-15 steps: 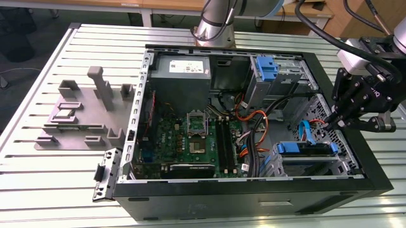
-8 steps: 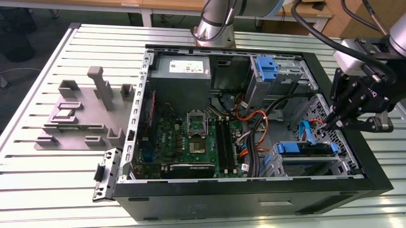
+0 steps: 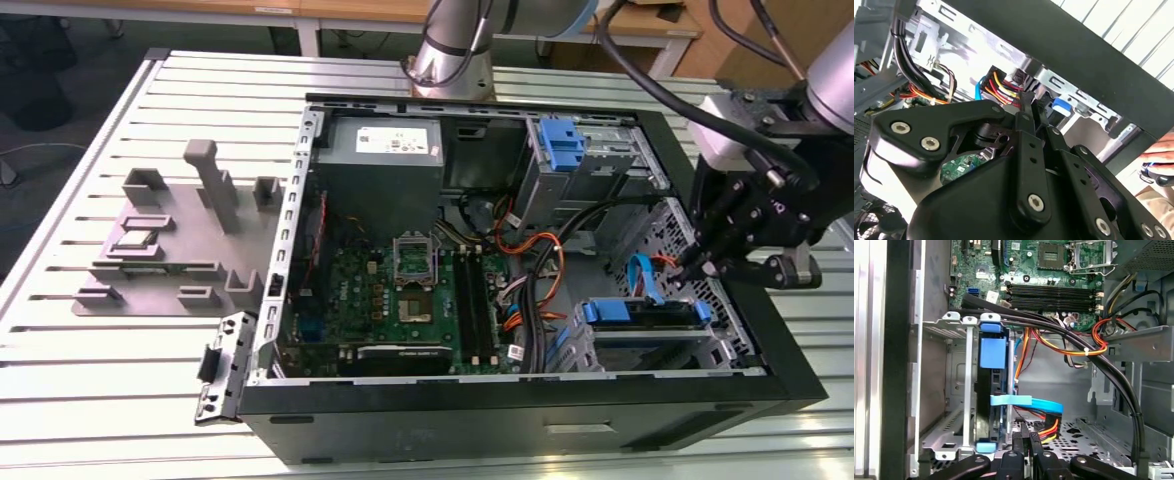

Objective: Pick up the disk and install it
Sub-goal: 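Insert the second disk wire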

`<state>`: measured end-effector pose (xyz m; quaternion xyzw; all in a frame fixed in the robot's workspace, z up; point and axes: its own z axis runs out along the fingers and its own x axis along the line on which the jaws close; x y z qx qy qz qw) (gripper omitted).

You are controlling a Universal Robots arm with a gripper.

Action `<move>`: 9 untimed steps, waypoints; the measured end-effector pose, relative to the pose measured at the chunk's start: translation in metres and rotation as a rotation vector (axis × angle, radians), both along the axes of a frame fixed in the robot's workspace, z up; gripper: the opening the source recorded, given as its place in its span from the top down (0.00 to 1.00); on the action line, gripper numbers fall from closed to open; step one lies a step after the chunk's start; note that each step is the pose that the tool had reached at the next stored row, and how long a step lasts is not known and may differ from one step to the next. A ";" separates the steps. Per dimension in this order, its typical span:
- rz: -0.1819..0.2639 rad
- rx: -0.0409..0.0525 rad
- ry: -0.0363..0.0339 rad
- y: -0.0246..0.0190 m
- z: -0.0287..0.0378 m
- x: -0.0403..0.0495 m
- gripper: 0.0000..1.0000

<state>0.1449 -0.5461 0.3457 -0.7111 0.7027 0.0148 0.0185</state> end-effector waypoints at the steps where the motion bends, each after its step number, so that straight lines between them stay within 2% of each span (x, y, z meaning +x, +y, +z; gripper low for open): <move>1: 0.000 0.0000 -0.0033 -0.0016 0.0000 -0.0014 0.83; 4: 0.000 0.0000 -0.0102 -0.0076 0.0000 -0.0040 0.83; 9: 0.000 0.0000 -0.0133 -0.0178 -0.0002 -0.0053 0.83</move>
